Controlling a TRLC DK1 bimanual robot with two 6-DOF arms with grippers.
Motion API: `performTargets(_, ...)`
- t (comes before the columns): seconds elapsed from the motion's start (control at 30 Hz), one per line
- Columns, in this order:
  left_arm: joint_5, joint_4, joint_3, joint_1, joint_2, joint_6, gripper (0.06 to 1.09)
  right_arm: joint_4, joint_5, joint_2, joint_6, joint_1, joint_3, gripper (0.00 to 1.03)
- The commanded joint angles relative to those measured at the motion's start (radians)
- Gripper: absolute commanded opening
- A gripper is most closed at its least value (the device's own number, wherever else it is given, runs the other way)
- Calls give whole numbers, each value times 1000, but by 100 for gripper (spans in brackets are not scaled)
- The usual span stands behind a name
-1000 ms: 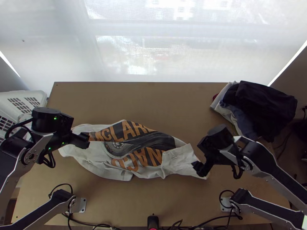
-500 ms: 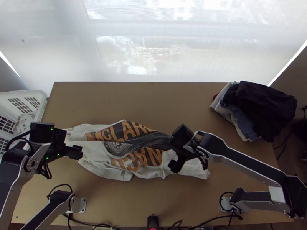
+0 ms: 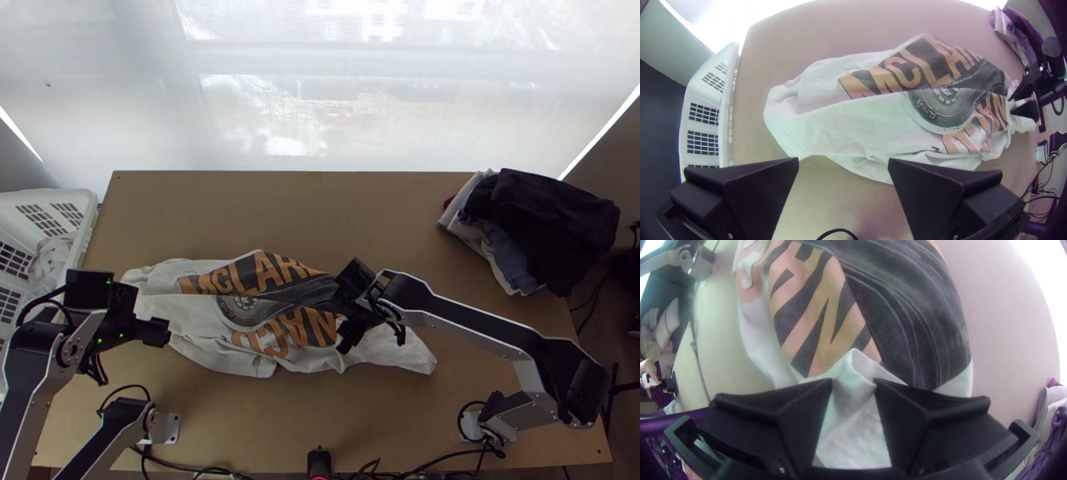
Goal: Fold the t-shirt
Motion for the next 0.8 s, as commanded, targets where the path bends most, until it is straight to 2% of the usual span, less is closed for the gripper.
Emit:
performTargets(0.0, 89, -40, -25, -49, -1, 6, 103, 21, 2, 12, -14, -13, 2, 2)
performTargets(0.23, 224, -58, -22, -256, 108, -6, 103, 13, 3, -5, -17, -43, 11, 3)
performTargets(0.4, 267, -32, -59, -438, 200, 21, 103, -11, 3, -8, -17, -127, 64, 3)
performTargets(0.5, 277, 37, -68, -552, 239, 21, 98, -28, 3, -20, -17, -174, 92, 3)
performTargets(0.6, 327, 99, -56, -604, 274, 21, 98, -42, 3, -43, -23, -210, 103, 3)
performTargets(0.77, 324, 155, -50, -693, 322, 26, 98, -54, 5, -80, -27, -227, 95, 3)
